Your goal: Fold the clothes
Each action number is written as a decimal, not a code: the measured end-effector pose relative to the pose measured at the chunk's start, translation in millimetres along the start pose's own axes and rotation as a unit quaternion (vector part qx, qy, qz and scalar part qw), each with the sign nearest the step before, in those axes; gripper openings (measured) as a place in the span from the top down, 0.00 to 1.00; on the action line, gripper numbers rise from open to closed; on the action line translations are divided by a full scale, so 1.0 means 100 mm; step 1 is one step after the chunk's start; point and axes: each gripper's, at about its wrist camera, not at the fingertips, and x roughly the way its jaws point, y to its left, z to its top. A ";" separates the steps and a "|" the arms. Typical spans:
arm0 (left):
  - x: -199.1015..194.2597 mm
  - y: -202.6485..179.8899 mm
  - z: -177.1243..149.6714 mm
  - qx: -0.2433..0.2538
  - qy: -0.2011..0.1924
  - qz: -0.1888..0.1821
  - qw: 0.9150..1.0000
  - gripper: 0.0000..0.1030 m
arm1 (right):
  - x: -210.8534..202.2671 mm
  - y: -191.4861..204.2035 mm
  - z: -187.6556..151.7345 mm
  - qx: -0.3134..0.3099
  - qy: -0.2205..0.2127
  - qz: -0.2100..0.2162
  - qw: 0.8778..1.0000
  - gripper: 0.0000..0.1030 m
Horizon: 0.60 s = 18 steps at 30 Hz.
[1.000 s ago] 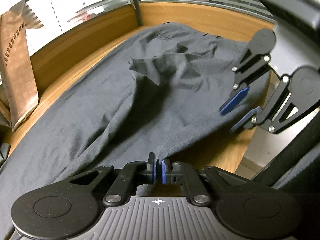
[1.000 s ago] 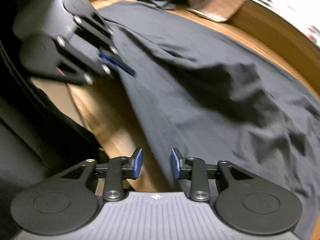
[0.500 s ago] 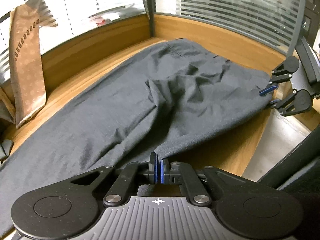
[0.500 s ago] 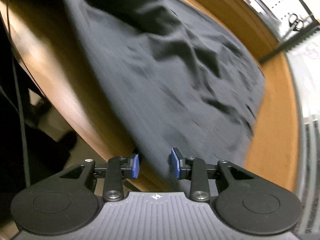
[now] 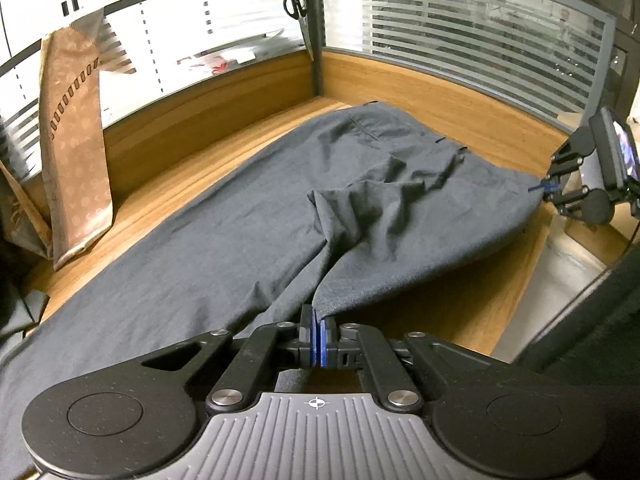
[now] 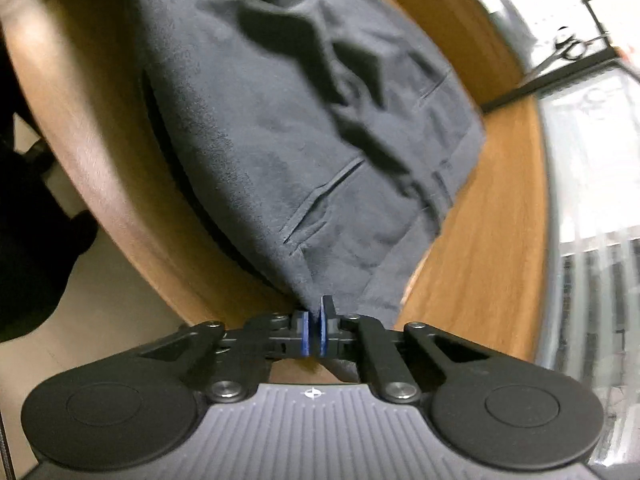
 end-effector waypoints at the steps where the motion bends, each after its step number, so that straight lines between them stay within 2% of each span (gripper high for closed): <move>1: -0.05 0.01 0.02 -0.005 0.003 -0.009 1.000 0.96 | -0.08 -0.03 0.00 0.008 -0.006 -0.009 1.000 0.97; 4: -0.19 0.04 0.07 -0.022 0.014 -0.037 0.999 0.96 | -0.36 -0.16 0.00 0.032 -0.024 -0.049 0.998 0.97; 9: -0.31 0.18 0.33 -0.044 -0.006 -0.027 0.999 0.96 | -0.74 -0.41 0.13 0.041 -0.037 -0.102 0.993 0.97; 14: -0.41 0.35 0.60 -0.066 -0.025 -0.012 0.997 0.96 | -0.65 -0.53 0.43 -0.003 -0.031 -0.129 0.991 0.96; 18: -0.34 0.58 0.80 -0.075 -0.031 0.003 0.997 0.96 | -0.50 -0.71 0.69 -0.013 -0.035 -0.156 0.987 0.96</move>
